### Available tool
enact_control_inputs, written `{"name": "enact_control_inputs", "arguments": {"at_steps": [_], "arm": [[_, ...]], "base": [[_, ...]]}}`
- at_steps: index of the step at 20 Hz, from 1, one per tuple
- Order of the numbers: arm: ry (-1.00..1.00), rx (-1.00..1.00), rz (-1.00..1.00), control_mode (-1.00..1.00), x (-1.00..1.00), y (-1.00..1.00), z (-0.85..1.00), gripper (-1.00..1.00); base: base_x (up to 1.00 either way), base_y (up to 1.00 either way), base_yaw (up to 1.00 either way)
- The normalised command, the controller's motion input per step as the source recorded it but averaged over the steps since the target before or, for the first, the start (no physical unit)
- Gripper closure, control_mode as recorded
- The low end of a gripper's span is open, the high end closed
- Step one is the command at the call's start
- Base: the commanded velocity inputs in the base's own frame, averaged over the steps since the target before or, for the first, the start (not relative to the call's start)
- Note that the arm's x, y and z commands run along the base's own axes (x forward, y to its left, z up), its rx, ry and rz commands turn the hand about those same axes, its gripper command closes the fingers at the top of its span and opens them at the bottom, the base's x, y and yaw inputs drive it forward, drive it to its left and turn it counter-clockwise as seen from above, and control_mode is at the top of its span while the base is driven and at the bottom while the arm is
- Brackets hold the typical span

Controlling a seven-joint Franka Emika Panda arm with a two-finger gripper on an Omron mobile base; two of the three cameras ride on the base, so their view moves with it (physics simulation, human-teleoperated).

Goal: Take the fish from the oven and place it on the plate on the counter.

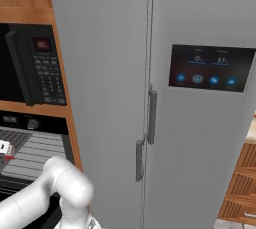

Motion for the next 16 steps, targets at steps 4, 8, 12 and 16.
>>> {"name": "enact_control_inputs", "arguments": {"at_steps": [4,8,12,16], "arm": [[0.00,-0.06,0.00,-1.00,0.54,0.00,-0.57,-1.00],[0.00,-0.02,0.00,-1.00,0.46,0.09,-0.43,-1.00],[0.00,0.00,0.00,-1.00,0.49,0.33,-0.25,-1.00],[0.00,0.00,0.02,-1.00,0.22,0.34,-0.45,-1.00]], "base": [[0.00,0.00,0.00],[0.00,0.00,0.00],[0.00,0.00,0.00],[0.00,0.00,0.00]]}}
